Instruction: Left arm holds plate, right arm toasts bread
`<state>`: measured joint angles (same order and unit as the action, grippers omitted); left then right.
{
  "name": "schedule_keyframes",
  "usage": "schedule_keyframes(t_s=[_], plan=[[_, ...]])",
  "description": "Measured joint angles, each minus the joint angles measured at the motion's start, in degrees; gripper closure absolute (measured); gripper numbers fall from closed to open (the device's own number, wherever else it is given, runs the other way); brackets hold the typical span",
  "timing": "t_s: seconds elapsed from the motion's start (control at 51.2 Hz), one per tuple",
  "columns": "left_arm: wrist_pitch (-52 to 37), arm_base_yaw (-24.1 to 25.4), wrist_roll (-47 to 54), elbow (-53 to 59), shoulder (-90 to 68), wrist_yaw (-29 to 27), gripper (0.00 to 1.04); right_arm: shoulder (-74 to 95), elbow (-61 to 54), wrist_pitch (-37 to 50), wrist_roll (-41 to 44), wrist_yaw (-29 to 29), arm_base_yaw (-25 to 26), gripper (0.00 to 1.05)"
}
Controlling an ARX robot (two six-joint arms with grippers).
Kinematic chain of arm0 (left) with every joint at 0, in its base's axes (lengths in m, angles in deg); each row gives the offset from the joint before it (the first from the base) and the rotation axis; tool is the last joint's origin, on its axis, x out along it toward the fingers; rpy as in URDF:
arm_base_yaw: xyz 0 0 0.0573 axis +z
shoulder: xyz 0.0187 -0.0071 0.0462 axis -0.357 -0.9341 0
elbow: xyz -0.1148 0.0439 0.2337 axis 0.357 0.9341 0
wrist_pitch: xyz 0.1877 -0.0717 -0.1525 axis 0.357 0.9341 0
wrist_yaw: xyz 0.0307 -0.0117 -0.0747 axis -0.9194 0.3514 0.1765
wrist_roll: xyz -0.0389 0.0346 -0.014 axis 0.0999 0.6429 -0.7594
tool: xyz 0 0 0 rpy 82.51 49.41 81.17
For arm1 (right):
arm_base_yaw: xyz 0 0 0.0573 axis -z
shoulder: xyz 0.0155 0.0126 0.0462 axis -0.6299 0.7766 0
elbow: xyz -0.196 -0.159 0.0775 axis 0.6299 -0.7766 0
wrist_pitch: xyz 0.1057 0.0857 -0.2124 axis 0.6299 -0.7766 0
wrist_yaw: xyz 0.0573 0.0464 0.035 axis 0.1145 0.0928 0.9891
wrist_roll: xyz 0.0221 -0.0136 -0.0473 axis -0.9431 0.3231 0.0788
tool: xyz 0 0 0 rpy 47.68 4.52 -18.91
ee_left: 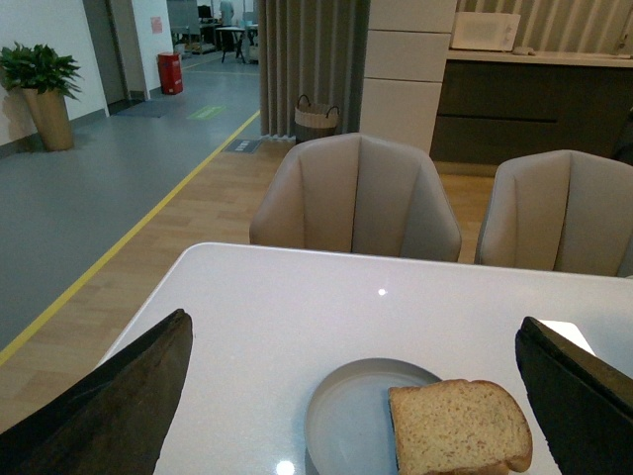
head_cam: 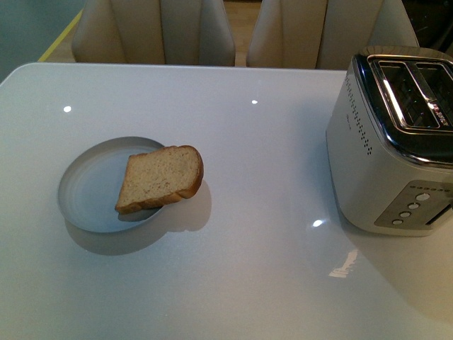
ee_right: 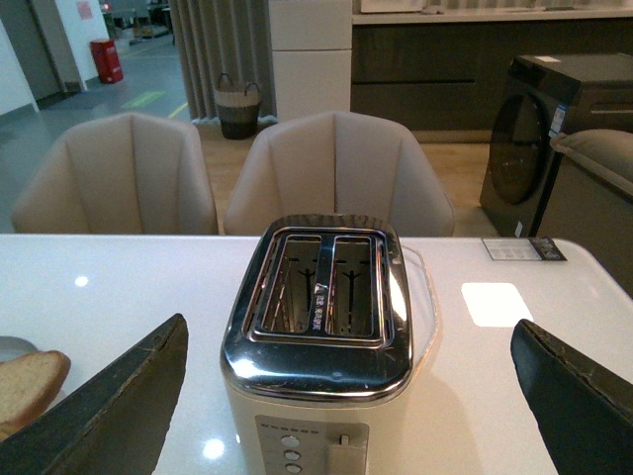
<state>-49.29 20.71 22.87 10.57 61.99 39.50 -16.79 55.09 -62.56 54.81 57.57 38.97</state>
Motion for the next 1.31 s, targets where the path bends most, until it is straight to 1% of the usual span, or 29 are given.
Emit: schedule_keyframes(t_s=[0.703, 0.742, 0.781, 0.801, 0.859, 0.938, 1.016, 1.055, 1.133, 1.309], plan=[[0.2, 0.0, 0.0, 0.0, -0.1, 0.0, 0.07, 0.0, 0.0, 0.0, 0.0, 0.0, 0.0, 0.09], [4.5, -0.3, -1.4, -1.6, -1.9, -1.4, 0.07, 0.0, 0.0, 0.0, 0.0, 0.0, 0.0, 0.09], [13.5, -1.0, -3.6, -5.6, -7.1, -3.0, 0.07, 0.0, 0.0, 0.0, 0.0, 0.0, 0.0, 0.09], [17.5, -1.2, -4.4, -7.5, -10.3, -3.1, 0.07, 0.0, 0.0, 0.0, 0.0, 0.0, 0.0, 0.09], [24.6, -1.2, -6.0, -11.0, -16.7, -2.3, 0.07, 0.0, 0.0, 0.0, 0.0, 0.1, 0.0, 0.09], [26.5, -1.2, -7.0, -12.3, -21.2, -1.6, 0.07, 0.0, 0.0, 0.0, 0.0, 0.1, 0.0, 0.09], [23.7, -0.2, -7.1, -13.9, -25.6, 0.9, 0.07, 0.0, 0.0, 0.0, 0.0, 0.1, 0.0, 0.09], [20.9, 0.9, -7.1, -14.5, -28.1, 2.4, 0.07, 0.0, 0.0, 0.0, 0.0, 0.1, 0.0, 0.09], [12.1, 3.1, -7.0, -14.6, -36.5, 6.3, 0.07, 0.0, 0.0, 0.0, 0.0, 0.1, 0.0, 0.09], [-6.5, 4.8, -8.5, -16.5, -57.2, 9.1, 0.07, 0.0, 0.0, 0.0, 0.0, 0.1, 0.0, 0.09]])
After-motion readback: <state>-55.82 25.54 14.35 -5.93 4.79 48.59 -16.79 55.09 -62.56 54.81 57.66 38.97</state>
